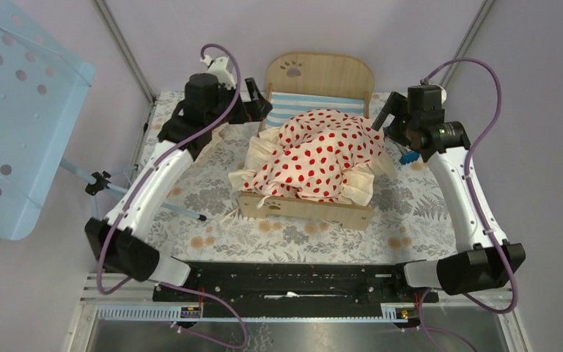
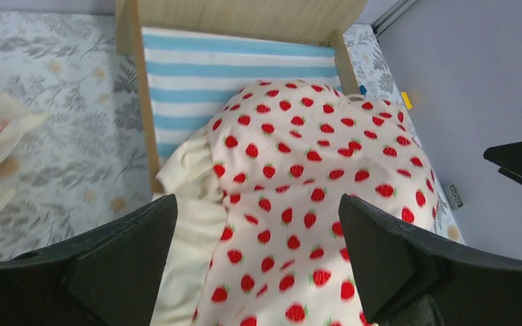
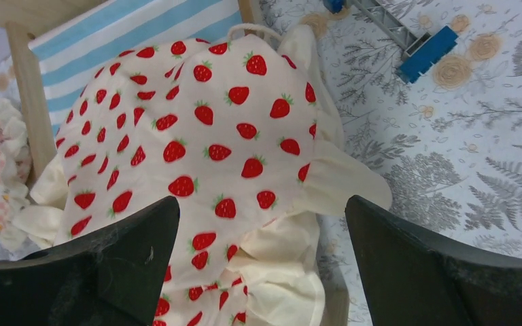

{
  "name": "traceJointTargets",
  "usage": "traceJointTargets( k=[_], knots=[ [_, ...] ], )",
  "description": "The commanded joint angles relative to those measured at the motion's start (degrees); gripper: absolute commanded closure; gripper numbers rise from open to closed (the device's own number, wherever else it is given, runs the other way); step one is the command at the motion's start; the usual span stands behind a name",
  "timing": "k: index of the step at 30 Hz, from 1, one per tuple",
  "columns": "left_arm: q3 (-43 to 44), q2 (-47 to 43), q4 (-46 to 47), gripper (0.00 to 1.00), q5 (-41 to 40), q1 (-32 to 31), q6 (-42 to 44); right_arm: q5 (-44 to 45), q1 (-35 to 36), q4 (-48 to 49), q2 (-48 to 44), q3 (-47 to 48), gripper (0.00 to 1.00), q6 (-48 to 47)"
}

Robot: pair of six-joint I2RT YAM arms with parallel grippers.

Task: Set up the pet bed
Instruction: Adjust the mattress.

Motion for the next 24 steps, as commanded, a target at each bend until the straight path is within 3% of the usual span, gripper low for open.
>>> traceJointTargets(
  k=[1, 11, 24],
  knots=[
    [7.52, 9.88, 7.94, 0.01, 2.21, -1.15, 1.30, -12.53, -4.17, 5.63, 3.72, 0.45, 0.00, 0.80],
    [22.32, 33.04, 8.87, 0.01, 2.07, -7.62, 3.01, -15.43, -6.46, 13.55, 11.33, -4.13, 0.00, 4.32],
    [24.52, 43.73, 9.52, 0.01, 1.84, -13.27, 1.97, -16.93, -6.48, 20.89, 13.96, -14.02, 0.00, 4.91]
  ],
)
